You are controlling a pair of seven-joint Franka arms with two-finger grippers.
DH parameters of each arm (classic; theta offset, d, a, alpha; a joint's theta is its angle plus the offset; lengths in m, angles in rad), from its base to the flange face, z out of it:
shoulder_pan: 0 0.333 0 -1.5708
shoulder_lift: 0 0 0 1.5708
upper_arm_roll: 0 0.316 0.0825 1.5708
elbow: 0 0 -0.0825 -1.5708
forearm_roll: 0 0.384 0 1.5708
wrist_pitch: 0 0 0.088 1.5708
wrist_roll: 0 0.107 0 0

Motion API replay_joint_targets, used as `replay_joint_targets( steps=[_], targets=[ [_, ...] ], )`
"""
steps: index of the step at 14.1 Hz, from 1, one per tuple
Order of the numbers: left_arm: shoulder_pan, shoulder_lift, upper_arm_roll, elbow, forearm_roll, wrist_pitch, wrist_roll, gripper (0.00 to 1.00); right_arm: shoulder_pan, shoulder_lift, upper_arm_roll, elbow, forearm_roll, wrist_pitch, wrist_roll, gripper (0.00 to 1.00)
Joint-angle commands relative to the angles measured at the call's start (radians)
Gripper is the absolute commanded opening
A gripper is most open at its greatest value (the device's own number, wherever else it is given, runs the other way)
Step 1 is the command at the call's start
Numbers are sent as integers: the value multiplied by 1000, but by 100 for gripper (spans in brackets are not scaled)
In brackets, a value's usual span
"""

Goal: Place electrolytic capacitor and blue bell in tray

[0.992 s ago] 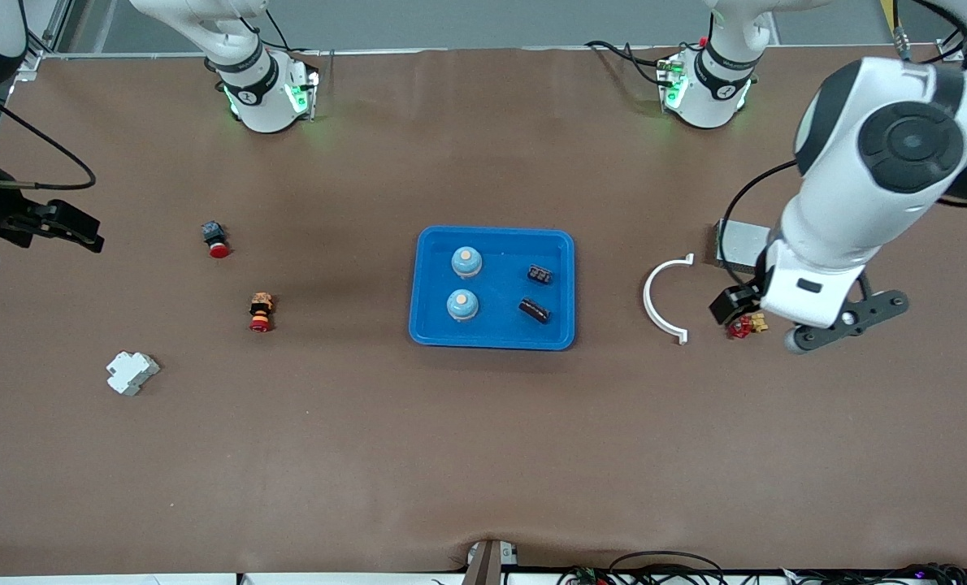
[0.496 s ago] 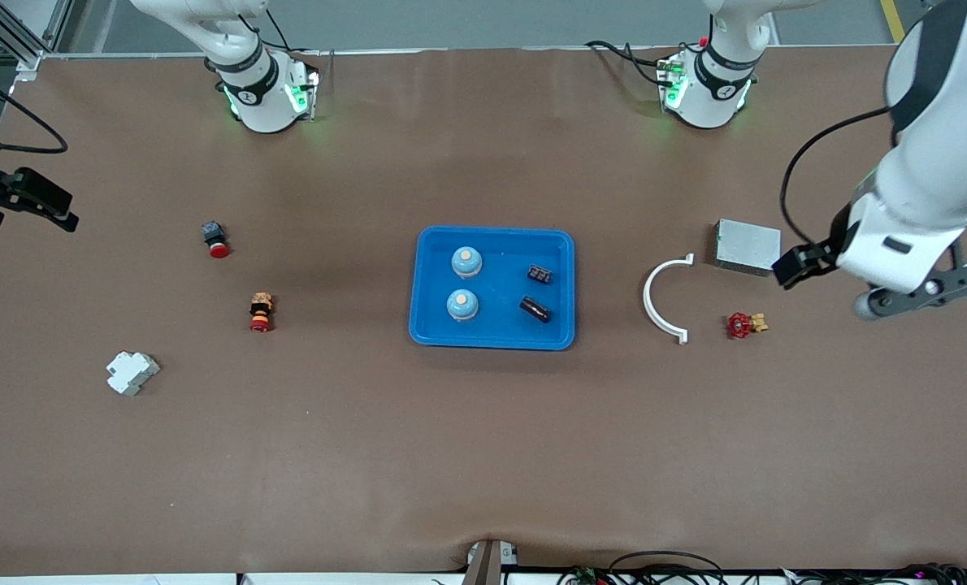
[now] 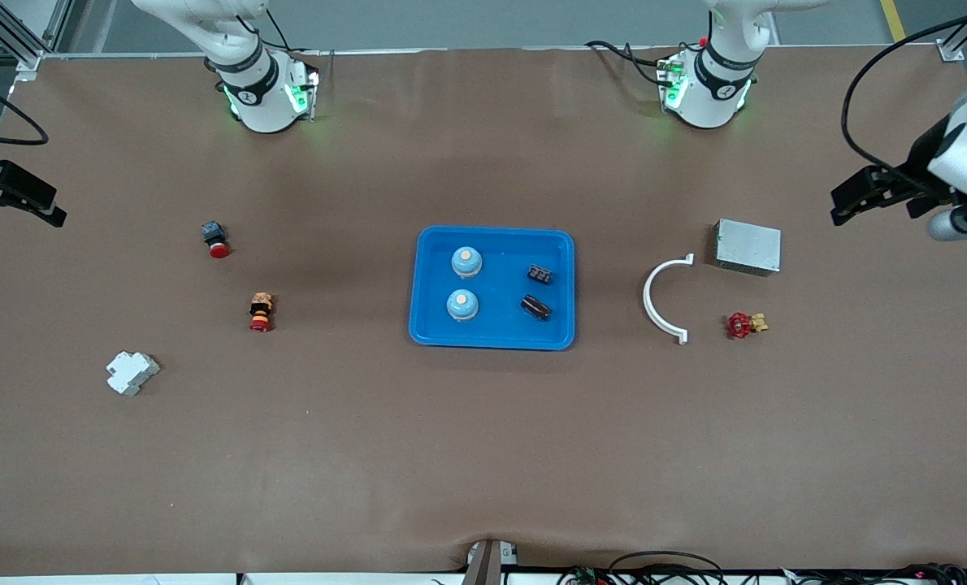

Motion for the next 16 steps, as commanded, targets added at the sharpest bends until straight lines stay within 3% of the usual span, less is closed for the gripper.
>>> replay_joint_targets(
  steps=[1, 12, 16],
  targets=[
    [-30, -44, 29, -68, -18, 20, 55, 100, -10, -19, 8, 26, 13, -11, -8, 100],
    [-40, -83, 27, -82, -24, 23, 67, 100, -3, -20, 17, 31, -2, -11, -5, 100],
    [-37, -101, 29, -82, -24, -9, 67, 100, 12, -17, 17, 88, -56, -130, 1, 100]
  ],
)
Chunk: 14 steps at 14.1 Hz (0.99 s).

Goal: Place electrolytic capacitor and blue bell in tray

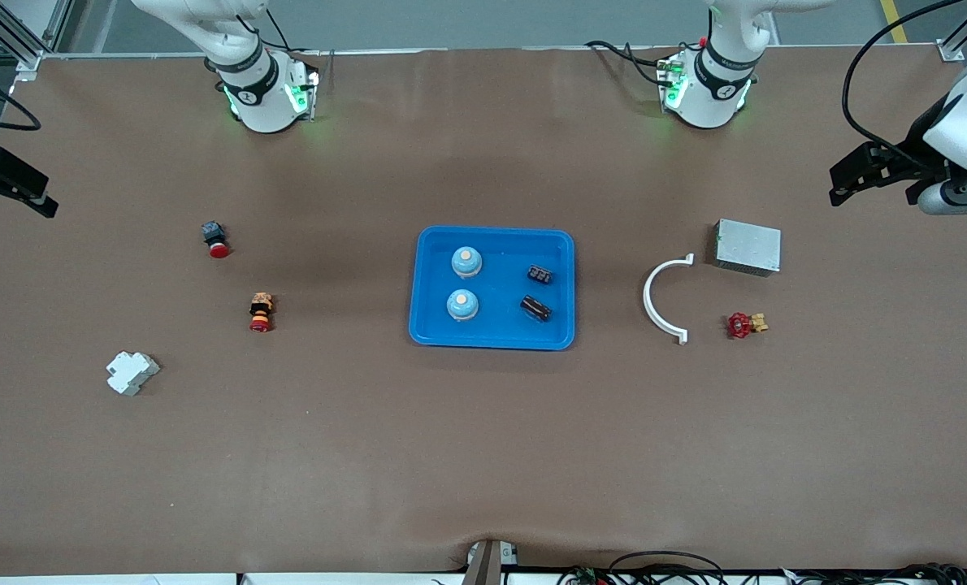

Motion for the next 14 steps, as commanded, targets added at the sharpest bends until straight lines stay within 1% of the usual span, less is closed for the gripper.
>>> replay_joint_targets(
  steps=[1, 6, 9, 14],
  targets=[
    [-5, -43, 12, -22, -19, -14, 8, 100, 7, -9, 4, 53, -22, -92, 12, 100],
    [4, -32, 18, -4, -22, -16, -3, 100, 8, -9, 4, 51, -18, -127, 42, 100],
    [-1, -39, 11, -4, -19, -37, -90, 100, 8, -7, 4, 51, -17, -127, 43, 100],
    [-1, -42, 9, -1, -13, -45, -91, 100, 8, -7, 4, 50, -17, -124, 42, 100]
  ],
)
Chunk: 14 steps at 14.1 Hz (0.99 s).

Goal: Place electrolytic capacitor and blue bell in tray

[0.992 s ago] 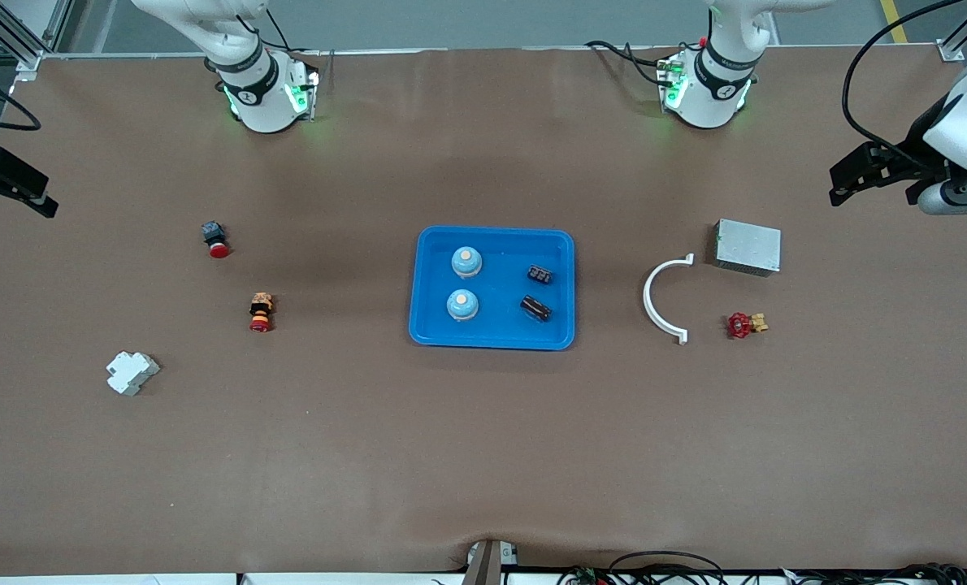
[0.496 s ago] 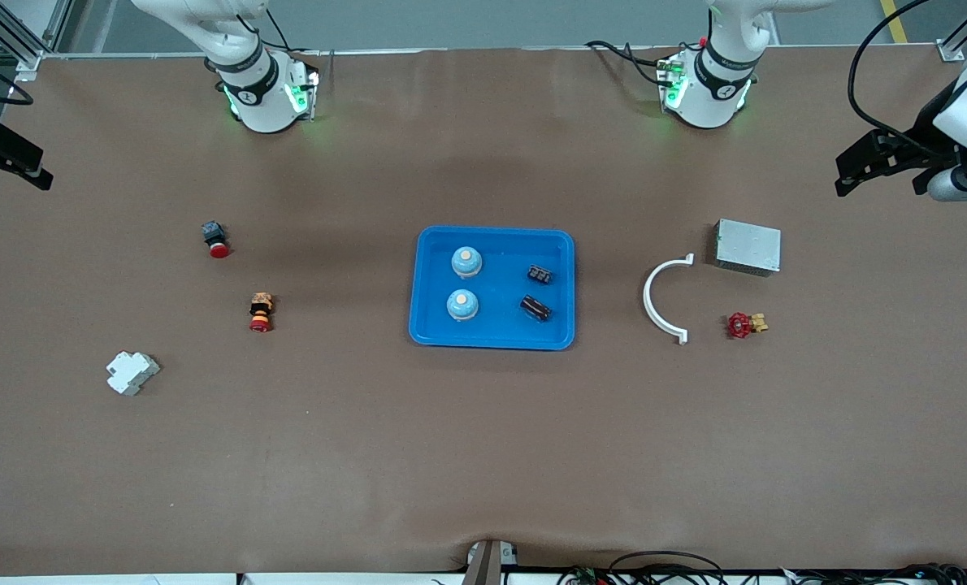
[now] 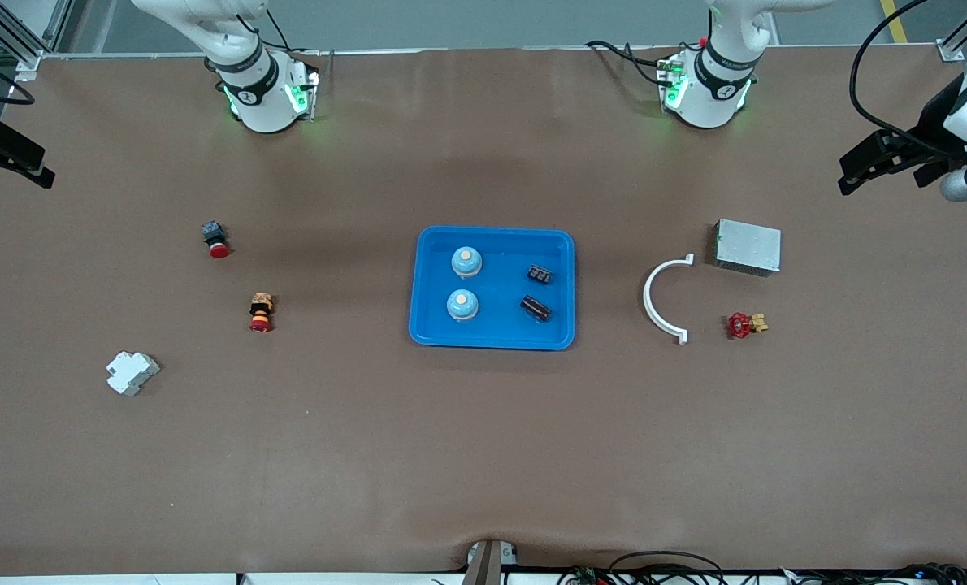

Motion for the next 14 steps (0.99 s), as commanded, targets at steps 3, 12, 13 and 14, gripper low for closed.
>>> replay_joint_targets(
  steps=[3, 12, 13, 14],
  targets=[
    [-2, -26, -16, -2, -15, -17, -5, 100, 16, -4, 1, 2, -12, -6, 19, 100],
    [0, -11, -7, 42, -3, -17, 6, 100, 16, -2, -1, 4, -13, -7, 21, 100],
    [1, -9, -7, 42, -3, -17, 6, 100, 16, -2, -1, 4, -13, -6, 21, 100],
    [1, -8, -7, 42, -3, -17, 6, 100, 16, -1, -1, 4, -13, -6, 21, 100]
  ],
)
